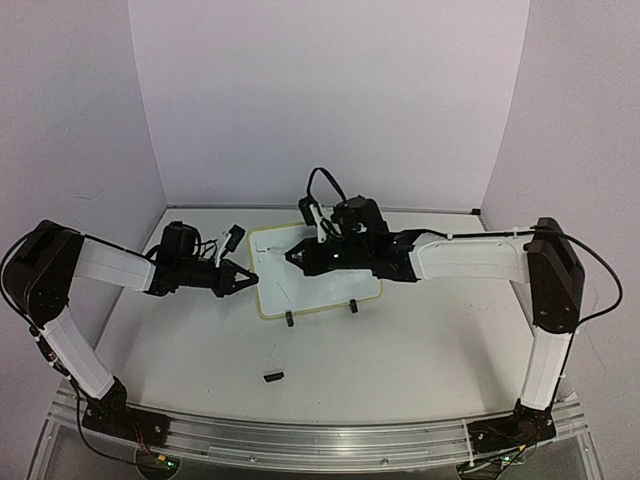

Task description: Write a sentence on the whiteboard

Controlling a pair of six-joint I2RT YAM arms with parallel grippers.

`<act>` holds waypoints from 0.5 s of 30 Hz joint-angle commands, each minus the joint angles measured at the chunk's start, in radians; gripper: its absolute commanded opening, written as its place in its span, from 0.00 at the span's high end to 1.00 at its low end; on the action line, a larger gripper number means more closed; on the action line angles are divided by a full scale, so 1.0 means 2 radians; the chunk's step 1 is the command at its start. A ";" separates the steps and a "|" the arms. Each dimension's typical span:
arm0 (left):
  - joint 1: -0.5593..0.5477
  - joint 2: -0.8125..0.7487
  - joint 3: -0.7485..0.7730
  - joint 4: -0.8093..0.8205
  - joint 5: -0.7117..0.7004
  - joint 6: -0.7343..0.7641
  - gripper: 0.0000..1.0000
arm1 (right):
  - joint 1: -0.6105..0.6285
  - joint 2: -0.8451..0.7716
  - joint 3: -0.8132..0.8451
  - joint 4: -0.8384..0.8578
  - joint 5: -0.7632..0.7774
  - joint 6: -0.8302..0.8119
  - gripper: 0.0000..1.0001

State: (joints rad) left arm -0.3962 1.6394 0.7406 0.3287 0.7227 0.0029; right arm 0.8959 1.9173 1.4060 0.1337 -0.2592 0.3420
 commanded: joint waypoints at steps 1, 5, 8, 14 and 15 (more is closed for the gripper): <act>0.001 0.003 0.016 -0.019 -0.039 0.017 1.00 | -0.003 -0.032 0.008 0.031 -0.011 -0.001 1.00; 0.001 0.003 0.017 -0.019 -0.040 0.017 1.00 | -0.003 -0.012 0.028 0.031 -0.015 -0.003 1.00; 0.001 0.003 0.017 -0.020 -0.040 0.017 1.00 | -0.004 0.000 0.038 0.030 -0.015 -0.001 1.00; 0.001 0.003 0.017 -0.021 -0.040 0.018 1.00 | -0.008 0.017 0.046 0.027 -0.014 0.006 1.00; 0.001 0.003 0.018 -0.022 -0.040 0.018 1.00 | -0.008 0.019 0.045 0.026 -0.014 0.007 1.00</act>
State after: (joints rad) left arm -0.3962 1.6394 0.7464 0.3141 0.7231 0.0040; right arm 0.8868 1.9247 1.4635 0.1722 -0.2825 0.3454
